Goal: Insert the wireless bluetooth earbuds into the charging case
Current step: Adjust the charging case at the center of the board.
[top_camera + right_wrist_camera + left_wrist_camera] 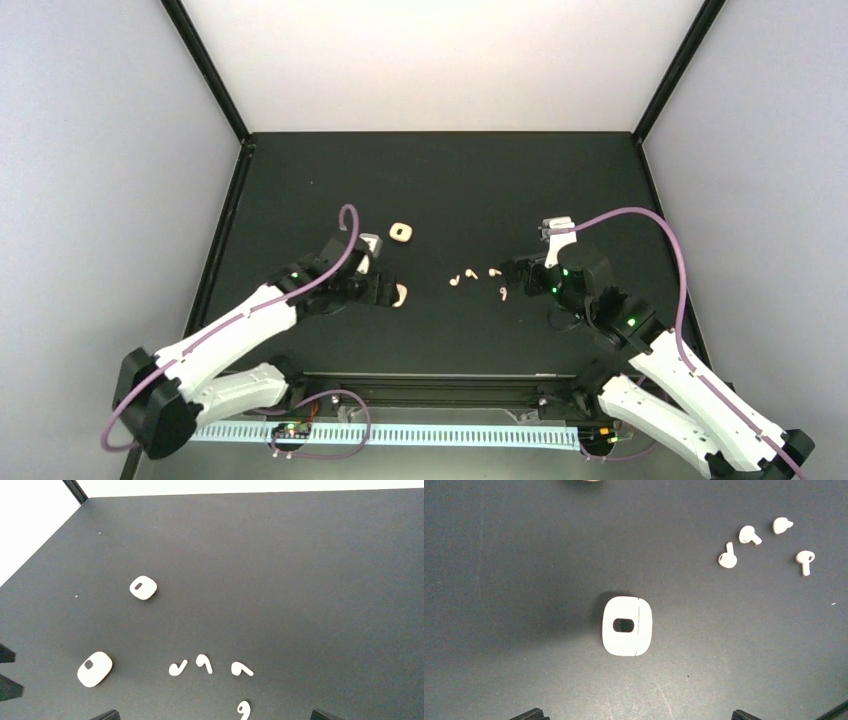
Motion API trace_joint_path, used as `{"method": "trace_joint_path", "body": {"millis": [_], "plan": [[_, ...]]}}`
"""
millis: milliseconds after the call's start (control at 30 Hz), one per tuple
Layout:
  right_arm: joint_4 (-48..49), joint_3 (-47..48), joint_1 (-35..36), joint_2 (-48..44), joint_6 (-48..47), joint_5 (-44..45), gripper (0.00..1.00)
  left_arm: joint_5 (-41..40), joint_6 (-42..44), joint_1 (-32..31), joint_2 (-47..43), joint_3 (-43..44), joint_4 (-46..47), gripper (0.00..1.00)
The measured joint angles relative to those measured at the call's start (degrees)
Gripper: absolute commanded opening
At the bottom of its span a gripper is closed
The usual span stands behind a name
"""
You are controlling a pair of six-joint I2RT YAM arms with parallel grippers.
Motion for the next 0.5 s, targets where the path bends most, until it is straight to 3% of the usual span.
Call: {"method": "trace_joint_path", "body": {"millis": [500], "plan": [[-0.42, -0.17, 0.00, -1.27, 0.00, -0.39, 1.00, -4.59, 0.57, -4.79, 26.16, 10.73, -0.02, 0.93]]}}
